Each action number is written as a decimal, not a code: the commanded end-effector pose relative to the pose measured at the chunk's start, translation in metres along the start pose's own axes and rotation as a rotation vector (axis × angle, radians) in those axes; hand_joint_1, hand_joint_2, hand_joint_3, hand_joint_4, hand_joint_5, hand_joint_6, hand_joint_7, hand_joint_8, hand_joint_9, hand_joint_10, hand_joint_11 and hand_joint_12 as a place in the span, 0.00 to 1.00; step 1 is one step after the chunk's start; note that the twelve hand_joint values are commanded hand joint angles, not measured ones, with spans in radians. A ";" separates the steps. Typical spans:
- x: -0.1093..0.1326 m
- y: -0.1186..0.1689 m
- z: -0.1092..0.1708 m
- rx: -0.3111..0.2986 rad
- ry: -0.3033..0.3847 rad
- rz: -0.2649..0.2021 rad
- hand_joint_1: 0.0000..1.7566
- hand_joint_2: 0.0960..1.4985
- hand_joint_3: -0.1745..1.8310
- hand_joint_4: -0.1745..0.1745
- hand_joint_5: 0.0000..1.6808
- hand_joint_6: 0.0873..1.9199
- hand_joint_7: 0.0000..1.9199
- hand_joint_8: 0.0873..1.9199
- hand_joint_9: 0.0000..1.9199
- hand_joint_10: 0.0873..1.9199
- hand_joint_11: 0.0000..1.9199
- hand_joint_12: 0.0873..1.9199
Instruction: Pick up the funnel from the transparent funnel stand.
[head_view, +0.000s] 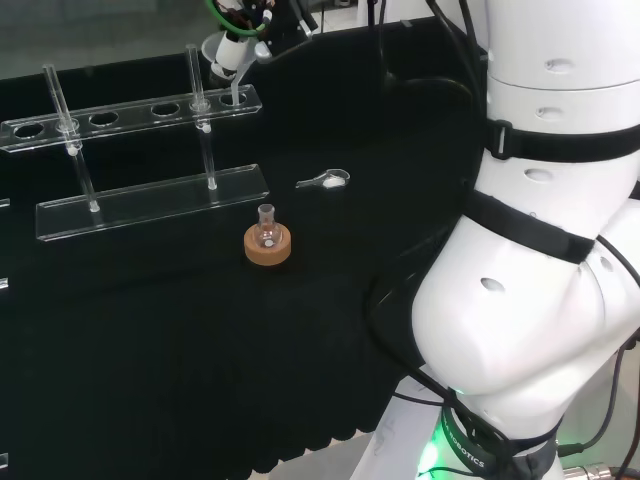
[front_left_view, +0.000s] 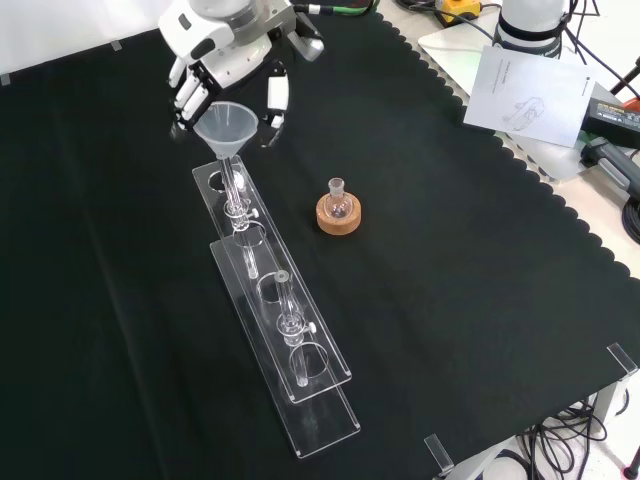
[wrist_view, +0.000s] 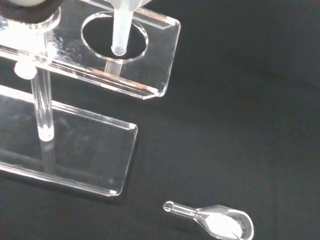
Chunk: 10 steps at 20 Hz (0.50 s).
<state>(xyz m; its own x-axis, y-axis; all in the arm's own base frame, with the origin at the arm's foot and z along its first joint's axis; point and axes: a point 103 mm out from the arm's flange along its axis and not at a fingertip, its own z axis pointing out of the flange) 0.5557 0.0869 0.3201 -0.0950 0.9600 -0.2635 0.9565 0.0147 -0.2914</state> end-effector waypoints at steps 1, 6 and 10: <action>-0.014 -0.055 -0.031 -0.007 -0.012 0.084 0.43 0.45 0.34 0.31 0.35 0.00 0.36 0.35 0.57 0.24 0.35 0.63; -0.013 -0.088 -0.029 -0.011 -0.001 0.104 0.42 0.45 0.35 0.31 0.35 0.00 0.36 0.35 0.57 0.24 0.35 0.63; -0.007 -0.107 -0.016 0.008 0.000 0.118 0.42 0.44 0.35 0.31 0.34 0.00 0.36 0.35 0.57 0.24 0.35 0.63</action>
<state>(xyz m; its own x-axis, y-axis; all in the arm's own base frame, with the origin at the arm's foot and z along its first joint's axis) 0.5050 0.0849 0.3667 -0.0363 0.9656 -0.2575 0.9638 -0.0342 -0.2644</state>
